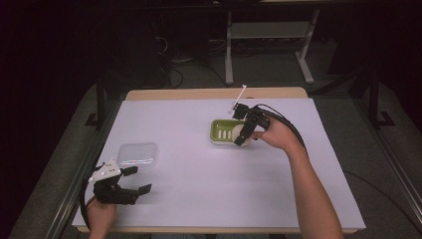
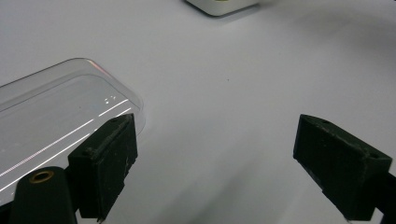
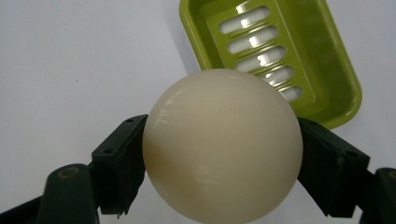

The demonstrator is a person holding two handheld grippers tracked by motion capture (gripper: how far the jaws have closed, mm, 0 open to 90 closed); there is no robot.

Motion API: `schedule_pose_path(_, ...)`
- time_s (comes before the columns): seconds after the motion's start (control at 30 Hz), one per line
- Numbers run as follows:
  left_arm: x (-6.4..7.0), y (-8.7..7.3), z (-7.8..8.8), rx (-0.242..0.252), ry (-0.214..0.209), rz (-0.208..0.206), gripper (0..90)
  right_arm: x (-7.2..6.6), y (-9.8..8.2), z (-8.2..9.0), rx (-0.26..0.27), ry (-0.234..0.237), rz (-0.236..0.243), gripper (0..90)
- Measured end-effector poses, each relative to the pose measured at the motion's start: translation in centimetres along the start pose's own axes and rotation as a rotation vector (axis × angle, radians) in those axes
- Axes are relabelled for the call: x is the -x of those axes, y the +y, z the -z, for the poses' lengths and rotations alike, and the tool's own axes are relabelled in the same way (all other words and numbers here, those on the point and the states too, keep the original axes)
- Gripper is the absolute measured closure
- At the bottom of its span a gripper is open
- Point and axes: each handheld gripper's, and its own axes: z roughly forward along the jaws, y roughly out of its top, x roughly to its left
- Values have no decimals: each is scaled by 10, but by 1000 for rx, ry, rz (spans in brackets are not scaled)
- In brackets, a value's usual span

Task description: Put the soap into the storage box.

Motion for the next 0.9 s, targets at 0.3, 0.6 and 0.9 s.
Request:
schedule_pose_path(0.3, 0, 0, 0, 1, -1, 0, 130, 4, 13, 3, 8, 3, 10, 222)
schedule_pose_path(0.6, 0, 0, 0, 6, -3, 4, 130, 12, 27, 7, 23, 9, 4, 222)
schedule_pose_path(0.9, 0, 0, 0, 6, -4, 2, 130, 14, 39, 4, 3, -11, 14, 222)
